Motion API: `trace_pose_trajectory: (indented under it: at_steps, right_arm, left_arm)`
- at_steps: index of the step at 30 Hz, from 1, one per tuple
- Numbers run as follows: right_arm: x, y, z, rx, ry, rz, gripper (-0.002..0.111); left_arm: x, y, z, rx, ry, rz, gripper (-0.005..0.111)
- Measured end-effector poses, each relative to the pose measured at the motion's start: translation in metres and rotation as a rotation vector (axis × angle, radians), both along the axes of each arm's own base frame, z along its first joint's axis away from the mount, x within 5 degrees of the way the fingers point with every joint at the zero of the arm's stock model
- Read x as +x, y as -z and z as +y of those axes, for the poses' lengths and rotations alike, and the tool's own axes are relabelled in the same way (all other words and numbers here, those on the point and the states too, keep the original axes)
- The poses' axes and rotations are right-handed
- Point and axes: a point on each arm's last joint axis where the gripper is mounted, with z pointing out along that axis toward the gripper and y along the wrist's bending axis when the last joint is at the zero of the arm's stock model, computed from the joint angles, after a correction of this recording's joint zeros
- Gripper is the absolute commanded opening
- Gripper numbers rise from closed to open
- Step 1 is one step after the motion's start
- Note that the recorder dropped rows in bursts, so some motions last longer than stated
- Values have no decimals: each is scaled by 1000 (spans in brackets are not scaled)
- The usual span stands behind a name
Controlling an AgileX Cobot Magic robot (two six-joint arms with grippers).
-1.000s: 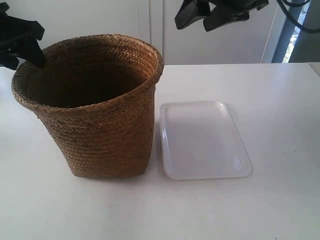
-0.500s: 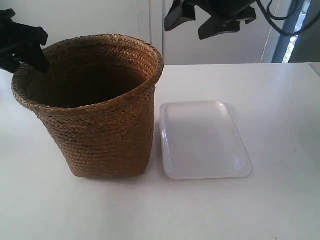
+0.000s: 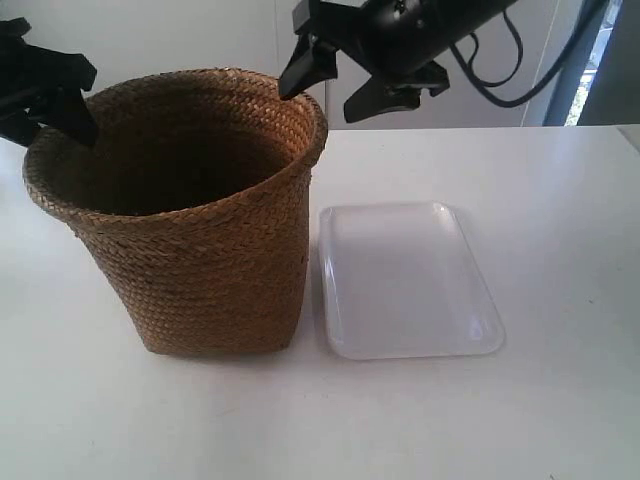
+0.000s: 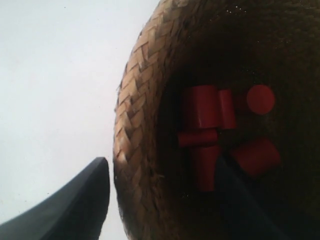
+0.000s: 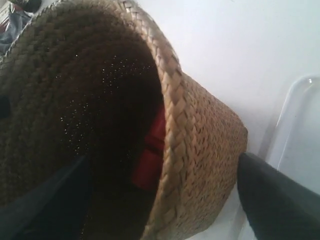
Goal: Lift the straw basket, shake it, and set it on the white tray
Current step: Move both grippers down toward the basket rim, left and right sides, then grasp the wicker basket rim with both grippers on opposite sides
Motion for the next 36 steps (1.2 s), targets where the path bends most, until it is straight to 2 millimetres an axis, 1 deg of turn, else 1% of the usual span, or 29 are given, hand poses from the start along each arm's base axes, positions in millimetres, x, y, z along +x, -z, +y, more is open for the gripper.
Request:
trace_pose_trajectory:
  at_steps: [2, 9, 13, 17, 26, 31, 36]
  right_arm:
    - [1, 1, 5, -24, -12, -7, 75]
    - [11, 9, 9, -76, -19, 20, 74]
    - [11, 15, 12, -110, -33, 36, 74]
    - [11, 15, 14, -122, -53, 24, 74]
    - [14, 13, 14, -106, -29, -12, 74]
    - [16, 17, 7, -191, 15, -7, 74]
    - [17, 15, 7, -211, 16, -6, 74]
  left_arm:
    - [0, 0, 0, 0, 0, 0, 65]
    - [0, 1, -1, -11, 3, 12, 65]
    - [1, 3, -1, -14, 5, 21, 65]
    - [3, 6, -2, -15, 5, 32, 65]
    - [8, 14, -2, -17, 6, 58, 65]
    - [10, 18, -2, -17, 6, 71, 65]
    - [11, 20, -2, -20, 6, 76, 65]
